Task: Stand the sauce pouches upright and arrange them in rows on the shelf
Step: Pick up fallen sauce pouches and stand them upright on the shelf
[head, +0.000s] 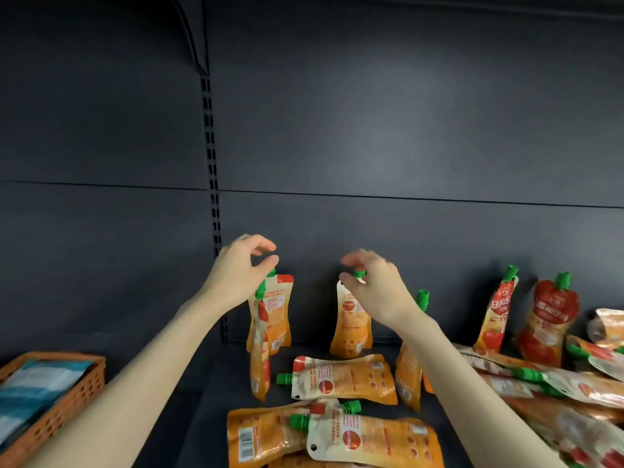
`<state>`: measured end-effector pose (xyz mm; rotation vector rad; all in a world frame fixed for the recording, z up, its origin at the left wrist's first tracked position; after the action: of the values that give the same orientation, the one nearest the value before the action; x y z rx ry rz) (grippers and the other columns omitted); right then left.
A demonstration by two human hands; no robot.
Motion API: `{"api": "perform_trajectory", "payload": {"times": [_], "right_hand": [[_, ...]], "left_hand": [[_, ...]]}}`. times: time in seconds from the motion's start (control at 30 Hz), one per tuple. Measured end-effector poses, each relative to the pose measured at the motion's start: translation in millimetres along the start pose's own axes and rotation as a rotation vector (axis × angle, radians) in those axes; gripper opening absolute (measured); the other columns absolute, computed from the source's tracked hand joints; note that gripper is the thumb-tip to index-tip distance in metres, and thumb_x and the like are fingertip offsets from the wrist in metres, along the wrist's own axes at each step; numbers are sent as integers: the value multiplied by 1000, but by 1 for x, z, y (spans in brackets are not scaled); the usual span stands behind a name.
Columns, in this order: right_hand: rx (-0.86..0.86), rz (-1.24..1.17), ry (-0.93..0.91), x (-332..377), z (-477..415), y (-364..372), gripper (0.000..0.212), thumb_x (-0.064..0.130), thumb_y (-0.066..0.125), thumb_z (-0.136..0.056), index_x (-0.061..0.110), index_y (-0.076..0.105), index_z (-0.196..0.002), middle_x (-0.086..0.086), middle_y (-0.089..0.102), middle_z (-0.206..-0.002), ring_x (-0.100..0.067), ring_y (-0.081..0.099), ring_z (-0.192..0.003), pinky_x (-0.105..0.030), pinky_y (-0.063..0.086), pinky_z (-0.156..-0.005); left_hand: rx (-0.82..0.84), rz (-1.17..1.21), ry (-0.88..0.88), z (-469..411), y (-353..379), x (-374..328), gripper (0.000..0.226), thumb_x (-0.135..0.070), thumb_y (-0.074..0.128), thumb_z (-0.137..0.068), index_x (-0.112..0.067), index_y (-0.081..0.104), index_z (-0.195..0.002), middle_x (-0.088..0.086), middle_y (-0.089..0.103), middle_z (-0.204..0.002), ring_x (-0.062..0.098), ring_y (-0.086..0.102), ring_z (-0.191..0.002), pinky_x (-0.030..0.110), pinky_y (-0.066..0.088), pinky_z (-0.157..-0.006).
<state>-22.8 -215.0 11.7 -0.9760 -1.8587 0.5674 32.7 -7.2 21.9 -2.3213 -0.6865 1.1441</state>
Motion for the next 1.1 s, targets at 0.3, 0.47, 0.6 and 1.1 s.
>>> {"api": "perform_trajectory", "payload": {"times": [0.3, 0.47, 0.6, 1.1], "right_hand": [[13, 245, 161, -21, -32, 24, 44, 7, 47, -94, 12, 40, -137, -12, 48, -135, -35, 35, -128, -39, 36, -104], [27, 273, 193, -34, -41, 21, 40, -1, 46, -92, 7, 50, -131, -15, 53, -129, -34, 43, -122, -36, 41, -97], [18, 198, 203, -40, -43, 20, 34, -1, 53, -89, 10, 59, -121, -15, 61, -118, -32, 57, -108, -36, 49, -92], [-199, -109, 78, -18, -54, -1, 20, 28, 75, -77, 13, 65, -86, -2, 65, -81, -16, 61, -78, -28, 52, -70]], "left_hand": [[387, 150, -197, -38, 28, 44, 27, -22, 65, -86, -17, 65, -113, 0, 63, -116, 11, 54, -111, 31, 45, -96], [399, 146, -145, -41, 32, 49, 28, -21, 65, -86, -15, 66, -114, 0, 65, -115, 11, 57, -109, 32, 47, -95], [279, 115, -94, -44, 32, 52, 24, -20, 70, -82, -14, 70, -106, -1, 69, -104, 6, 60, -97, 19, 44, -80], [30, 215, 80, -62, 15, 13, 19, -22, 79, -71, -15, 74, -88, -8, 71, -81, 4, 66, -76, 15, 53, -72]]}}
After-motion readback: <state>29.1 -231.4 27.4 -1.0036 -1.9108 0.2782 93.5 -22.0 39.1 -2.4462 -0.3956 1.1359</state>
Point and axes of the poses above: each hand's wrist, its own z-axis away from the middle knuckle, its own y-axis out of the palm, x = y × z, the point moved 4 cm from there along -z, towards the middle knuckle
